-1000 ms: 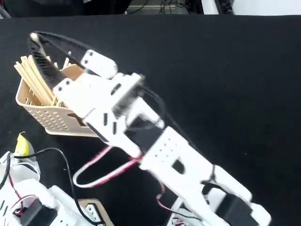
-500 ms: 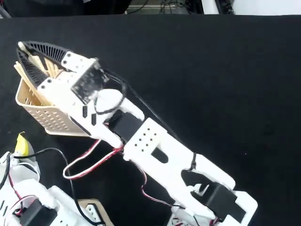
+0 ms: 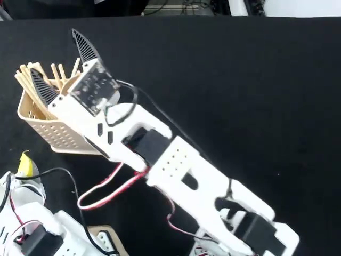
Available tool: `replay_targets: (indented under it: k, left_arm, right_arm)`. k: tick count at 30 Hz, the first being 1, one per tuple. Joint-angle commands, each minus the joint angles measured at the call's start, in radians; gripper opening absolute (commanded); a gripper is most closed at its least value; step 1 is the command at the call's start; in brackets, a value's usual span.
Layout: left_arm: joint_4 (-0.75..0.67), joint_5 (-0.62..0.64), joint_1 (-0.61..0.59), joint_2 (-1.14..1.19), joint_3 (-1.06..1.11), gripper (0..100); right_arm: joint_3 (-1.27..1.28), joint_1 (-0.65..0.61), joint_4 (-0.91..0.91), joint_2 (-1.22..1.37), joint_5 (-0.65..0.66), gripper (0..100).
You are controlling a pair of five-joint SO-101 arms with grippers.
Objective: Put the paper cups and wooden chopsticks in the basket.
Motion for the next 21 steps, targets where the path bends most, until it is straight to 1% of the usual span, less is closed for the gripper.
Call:
replay_targets:
  k: [1,3,6,7,9,12,13,16,18,21]
  left_arm:
    - [-0.02,-0.006,-0.008,-0.002,0.001,35]
    - [-0.02,-0.006,-0.008,-0.002,0.001,35]
    - [-0.02,-0.006,-0.007,-0.002,0.002,35]
    - [-0.02,-0.006,-0.002,-0.002,0.002,35]
    - [-0.02,-0.006,-0.002,-0.002,0.002,35]
    - [-0.02,-0.006,-0.001,-0.002,0.002,35]
    - [-0.021,-0.006,-0.001,-0.002,0.001,35]
    - [-0.035,-0.006,0.012,-0.002,-0.005,33]
    - [-0.071,-0.006,0.074,-0.002,0.004,28]
    - [-0.107,-0.006,0.211,-0.002,0.039,20]
  right_arm:
    - [-0.053,-0.005,0.006,-0.113,0.012,27.5]
    - [-0.045,0.009,0.052,-0.18,0.012,19.8]
    - [-0.012,0.055,0.14,-0.3,0.014,3.4]
    - [0.008,0.074,0.161,-0.346,0.015,0.5]
    - [0.068,0.126,0.201,-0.449,0.015,4.8]
    - [0.203,0.221,0.261,-0.624,0.015,2.7]
    - [0.255,0.262,0.285,-0.682,0.015,1.2]
    - [0.415,0.416,0.353,-0.862,0.015,1.3]
    - [0.516,0.545,0.377,-0.97,0.012,1.3]
    - [0.648,0.738,0.385,-1.101,0.008,1.2]
